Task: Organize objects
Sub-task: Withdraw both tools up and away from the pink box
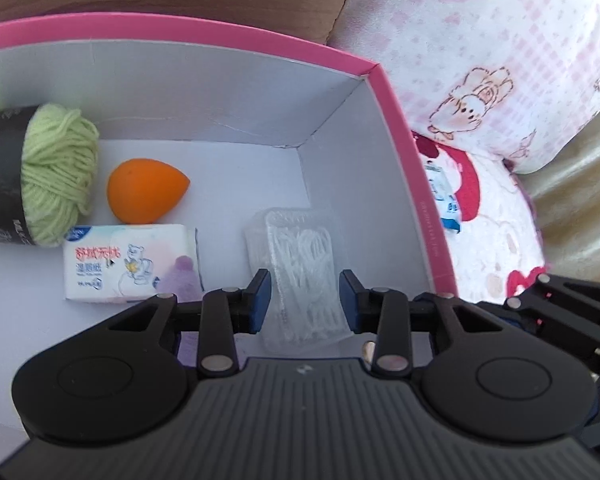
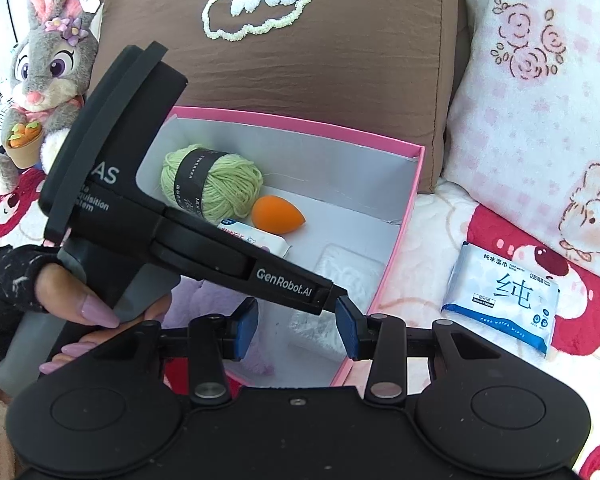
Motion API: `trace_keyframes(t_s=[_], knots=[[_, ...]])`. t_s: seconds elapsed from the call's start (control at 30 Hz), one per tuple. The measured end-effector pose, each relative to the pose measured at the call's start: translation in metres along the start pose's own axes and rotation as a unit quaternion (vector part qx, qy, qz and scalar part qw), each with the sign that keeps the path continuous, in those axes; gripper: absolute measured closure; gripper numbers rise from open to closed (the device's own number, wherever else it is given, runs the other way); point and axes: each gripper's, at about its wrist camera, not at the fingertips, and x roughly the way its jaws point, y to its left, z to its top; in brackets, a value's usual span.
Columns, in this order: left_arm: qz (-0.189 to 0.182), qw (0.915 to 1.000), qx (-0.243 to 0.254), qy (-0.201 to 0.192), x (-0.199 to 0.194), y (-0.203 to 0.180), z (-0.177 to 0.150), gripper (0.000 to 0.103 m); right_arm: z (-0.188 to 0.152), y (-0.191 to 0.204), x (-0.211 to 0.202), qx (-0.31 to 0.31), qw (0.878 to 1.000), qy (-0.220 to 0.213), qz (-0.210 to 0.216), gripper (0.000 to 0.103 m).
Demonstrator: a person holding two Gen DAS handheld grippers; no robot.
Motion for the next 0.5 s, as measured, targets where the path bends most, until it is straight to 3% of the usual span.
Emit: trace_keyframes(t_s=[0.17, 0.5], knots=[[-0.003, 0.9999, -0.011, 0.002, -0.006, -0.002, 0.001, 0.067, 0.009, 0.007, 0.007, 0.002, 1.000, -0.004, 0.000, 0.057], [0.085, 0.9963, -0.003, -0.011, -0.071, -0.019, -0.005, 0.065, 0.015, 0.016, -0.008, 0.010, 1.000, -0.005, 0.004, 0.055]])
